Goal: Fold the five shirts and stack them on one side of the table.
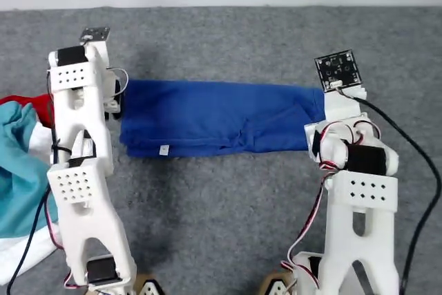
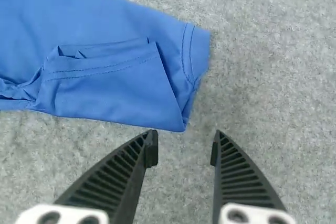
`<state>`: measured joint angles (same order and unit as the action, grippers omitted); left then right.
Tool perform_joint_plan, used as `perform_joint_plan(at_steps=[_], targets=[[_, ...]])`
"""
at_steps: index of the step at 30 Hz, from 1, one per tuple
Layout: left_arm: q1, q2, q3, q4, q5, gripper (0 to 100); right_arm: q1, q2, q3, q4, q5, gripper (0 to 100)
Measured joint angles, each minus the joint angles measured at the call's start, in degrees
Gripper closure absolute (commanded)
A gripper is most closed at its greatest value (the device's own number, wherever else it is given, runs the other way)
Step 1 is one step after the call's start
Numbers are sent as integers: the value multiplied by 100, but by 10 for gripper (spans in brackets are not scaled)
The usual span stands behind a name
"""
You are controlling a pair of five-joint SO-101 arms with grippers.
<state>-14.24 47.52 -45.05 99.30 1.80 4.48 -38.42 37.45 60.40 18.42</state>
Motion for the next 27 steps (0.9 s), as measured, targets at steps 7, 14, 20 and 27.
perform_joint_plan(at_steps=[7,14,20,27], targets=[[105,0,44,0,642,790,-9,0,0,0,0,816],[237,378,44,-246,1116,771,-62,0,0,0,0,816],[237,897,-35,-554,1415,772,-62,0,0,0,0,816],[378,1319,-730,-273,1415,775,-62,0,0,0,0,818]])
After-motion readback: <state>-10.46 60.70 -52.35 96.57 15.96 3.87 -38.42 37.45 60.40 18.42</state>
